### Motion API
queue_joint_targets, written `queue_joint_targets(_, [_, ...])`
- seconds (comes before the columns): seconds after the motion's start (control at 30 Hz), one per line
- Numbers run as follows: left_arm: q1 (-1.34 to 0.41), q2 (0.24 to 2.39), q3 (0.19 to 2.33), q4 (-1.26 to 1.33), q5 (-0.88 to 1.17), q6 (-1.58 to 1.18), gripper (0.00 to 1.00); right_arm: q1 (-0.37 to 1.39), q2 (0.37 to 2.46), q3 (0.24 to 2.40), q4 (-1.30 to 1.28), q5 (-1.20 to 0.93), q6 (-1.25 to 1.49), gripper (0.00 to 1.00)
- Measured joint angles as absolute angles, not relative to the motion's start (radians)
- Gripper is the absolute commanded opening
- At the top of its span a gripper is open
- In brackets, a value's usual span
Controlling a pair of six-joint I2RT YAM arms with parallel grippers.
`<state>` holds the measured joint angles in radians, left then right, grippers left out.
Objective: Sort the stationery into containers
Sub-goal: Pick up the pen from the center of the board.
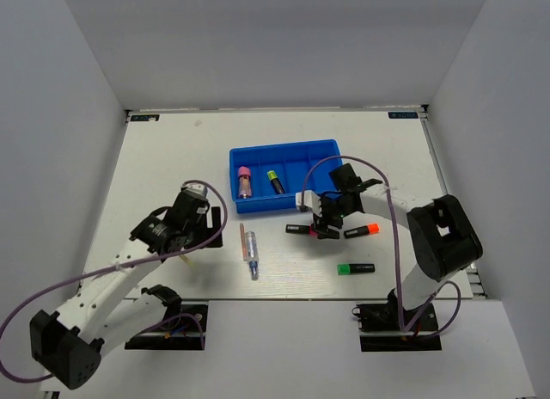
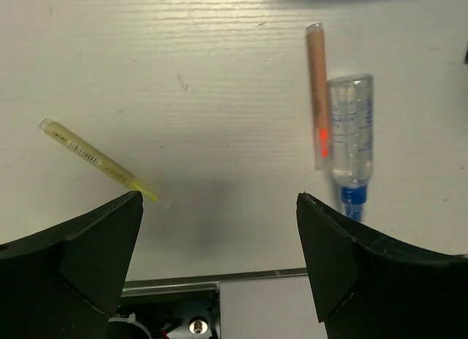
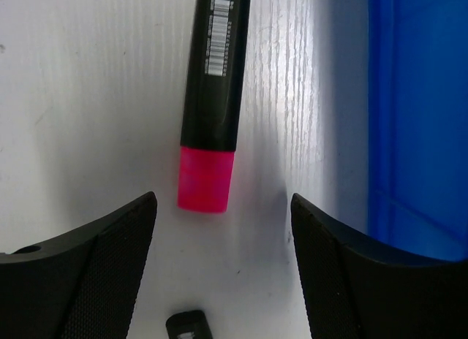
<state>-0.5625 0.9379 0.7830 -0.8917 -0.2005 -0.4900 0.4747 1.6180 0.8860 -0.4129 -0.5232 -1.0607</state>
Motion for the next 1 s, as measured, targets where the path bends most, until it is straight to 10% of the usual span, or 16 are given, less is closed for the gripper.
queue_joint_targets(0.3, [-0.526,0.746,0.688,-0.931,-0.224,-0.489,0.98,0.586,1.681,0.931,-0.389,-0.467,-1.010,0.70])
queue_joint_targets(0.77, [-0.525,0.645,0.635,-0.972,-0.259,-0.498,0.99,0.646,1.714,0.975,-0.423,-0.437,-0.998,0.08])
queue_joint_targets(1.0, [-0.525,0.627,0.634,-0.974,-0.257,-0.499,0.99,0.658,1.674,0.979,-0.545,-0.416,-0.961,0.00])
